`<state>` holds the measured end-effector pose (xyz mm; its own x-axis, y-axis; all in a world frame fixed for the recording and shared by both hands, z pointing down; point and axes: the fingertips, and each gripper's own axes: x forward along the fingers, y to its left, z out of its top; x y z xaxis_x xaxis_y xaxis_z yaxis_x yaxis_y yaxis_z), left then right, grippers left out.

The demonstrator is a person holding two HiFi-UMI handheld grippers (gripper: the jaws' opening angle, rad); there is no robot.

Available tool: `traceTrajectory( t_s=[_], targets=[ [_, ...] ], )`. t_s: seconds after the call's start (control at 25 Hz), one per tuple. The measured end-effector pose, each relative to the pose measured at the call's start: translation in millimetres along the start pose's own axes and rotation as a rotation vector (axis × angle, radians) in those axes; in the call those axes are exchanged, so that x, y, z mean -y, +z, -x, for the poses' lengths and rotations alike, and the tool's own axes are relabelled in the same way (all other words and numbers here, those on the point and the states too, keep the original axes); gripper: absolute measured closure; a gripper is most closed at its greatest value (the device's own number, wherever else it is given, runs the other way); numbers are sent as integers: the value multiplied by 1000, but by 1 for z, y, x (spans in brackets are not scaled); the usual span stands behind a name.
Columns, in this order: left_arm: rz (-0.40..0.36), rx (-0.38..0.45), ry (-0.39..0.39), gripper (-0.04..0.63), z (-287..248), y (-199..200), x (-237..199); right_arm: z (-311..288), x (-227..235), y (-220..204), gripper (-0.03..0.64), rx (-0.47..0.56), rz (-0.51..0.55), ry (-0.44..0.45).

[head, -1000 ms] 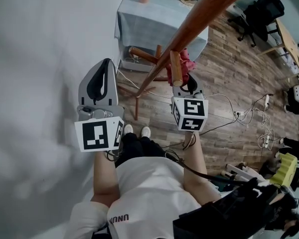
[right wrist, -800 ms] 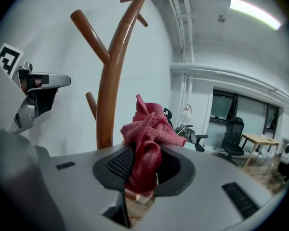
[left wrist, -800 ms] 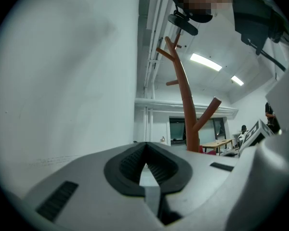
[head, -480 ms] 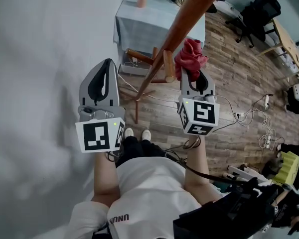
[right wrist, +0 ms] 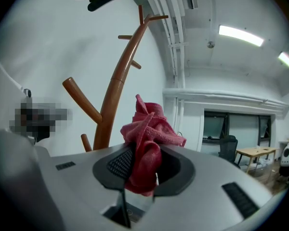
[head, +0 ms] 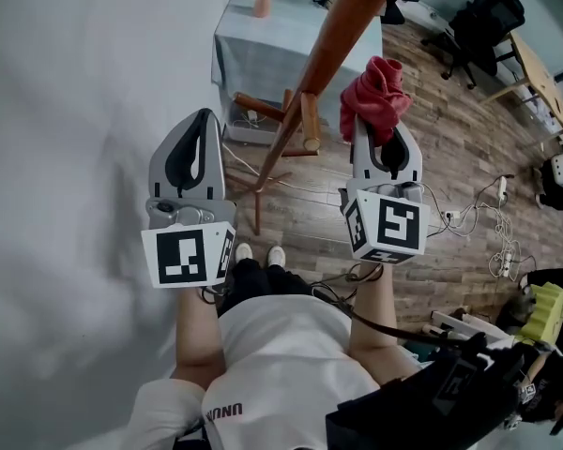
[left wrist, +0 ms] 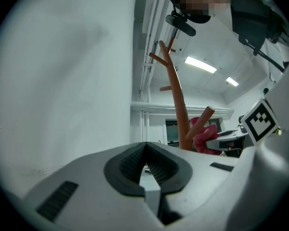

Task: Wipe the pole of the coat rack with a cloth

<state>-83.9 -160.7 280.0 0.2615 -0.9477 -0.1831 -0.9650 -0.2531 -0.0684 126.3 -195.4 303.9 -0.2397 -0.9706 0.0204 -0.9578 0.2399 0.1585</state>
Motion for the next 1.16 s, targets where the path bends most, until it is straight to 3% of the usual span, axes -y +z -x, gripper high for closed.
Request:
traceTrajectory(
  t_s=[1.16],
  targets=[
    [5,4,8,583,4,-2,-2,3,-4,1,508,6,25,3]
  ],
)
